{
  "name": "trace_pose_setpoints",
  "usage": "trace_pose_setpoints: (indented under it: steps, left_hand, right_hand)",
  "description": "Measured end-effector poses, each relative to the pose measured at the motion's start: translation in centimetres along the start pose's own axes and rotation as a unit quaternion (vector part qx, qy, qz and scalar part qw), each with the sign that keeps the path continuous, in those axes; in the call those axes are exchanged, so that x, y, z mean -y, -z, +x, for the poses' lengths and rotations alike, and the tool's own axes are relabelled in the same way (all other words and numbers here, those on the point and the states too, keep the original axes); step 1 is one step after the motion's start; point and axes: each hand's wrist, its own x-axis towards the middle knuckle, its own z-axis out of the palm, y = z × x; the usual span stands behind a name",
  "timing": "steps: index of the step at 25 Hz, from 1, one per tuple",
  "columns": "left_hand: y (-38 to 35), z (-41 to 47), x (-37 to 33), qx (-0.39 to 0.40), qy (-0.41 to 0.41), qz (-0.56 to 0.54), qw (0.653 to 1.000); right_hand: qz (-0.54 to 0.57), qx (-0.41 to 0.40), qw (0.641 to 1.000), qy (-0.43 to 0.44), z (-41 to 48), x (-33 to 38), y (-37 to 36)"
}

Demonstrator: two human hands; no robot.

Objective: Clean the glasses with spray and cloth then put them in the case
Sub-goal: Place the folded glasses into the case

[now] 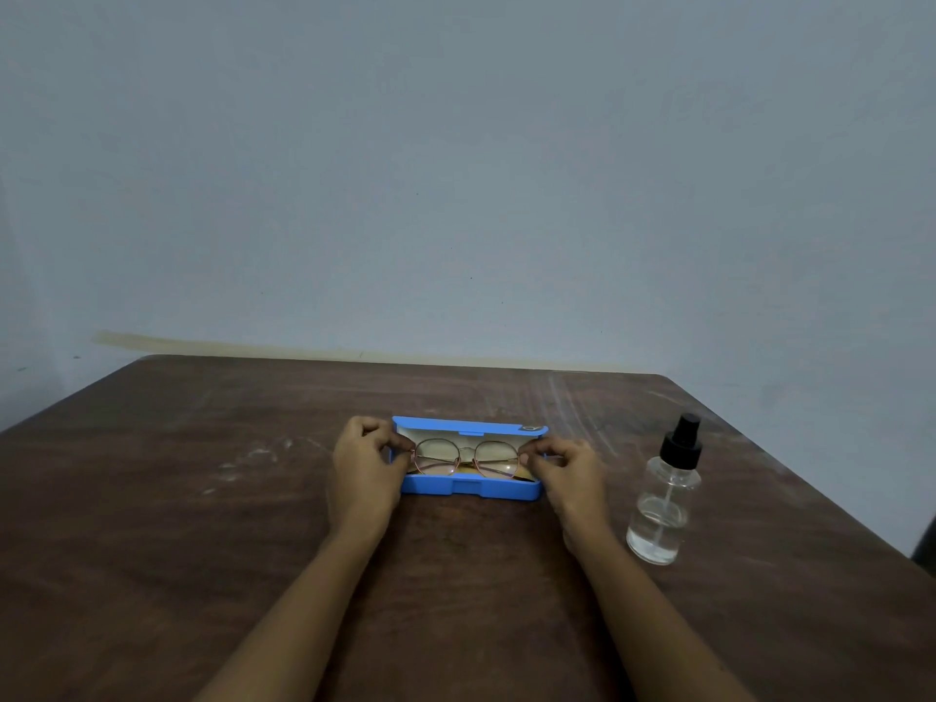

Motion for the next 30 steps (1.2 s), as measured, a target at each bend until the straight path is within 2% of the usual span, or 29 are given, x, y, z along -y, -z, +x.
trace_pose_setpoints:
  steps: [3, 12, 16, 21, 24, 27, 30]
  left_hand:
    - [-0.1, -0.1, -0.1, 0.003, -0.015, 0.044, 0.999]
    - [0.1, -0.2, -0.1, 0.017, -0.004, 0.007, 1.000]
    - [0.4, -0.4, -0.2, 0.020, -0.005, -0.056, 0.998]
    - [0.5, -0.6, -0.8, -0.020, 0.004, -0.142, 0.990]
    - [0.6, -0.5, -1.2, 0.038, 0.012, -0.182, 0.983]
    - [0.4, -0.4, -0.8, 0.099, 0.014, -0.173, 0.980]
    - [0.4, -0.4, -0.5, 0.109, 0.023, -0.173, 0.979]
  right_hand:
    - [-0.017, 0.005, 1.000, 0.003, 0.0, 0.1, 0.0]
    - [-0.026, 0.014, 1.000, 0.003, -0.1, 0.0, 0.1]
    - [0.066, 0.007, 0.998, -0.019, -0.4, 0.3, 0.2]
    - [0.151, -0.033, 0.987, -0.052, -0.4, 0.4, 0.2]
    - [0.160, 0.016, 0.987, -0.020, -0.5, 0.6, 0.3]
    - [0.162, 0.076, 0.984, -0.014, -0.5, 0.5, -0.1]
    - [0.161, 0.072, 0.984, -0.030, -0.5, 0.4, -0.1]
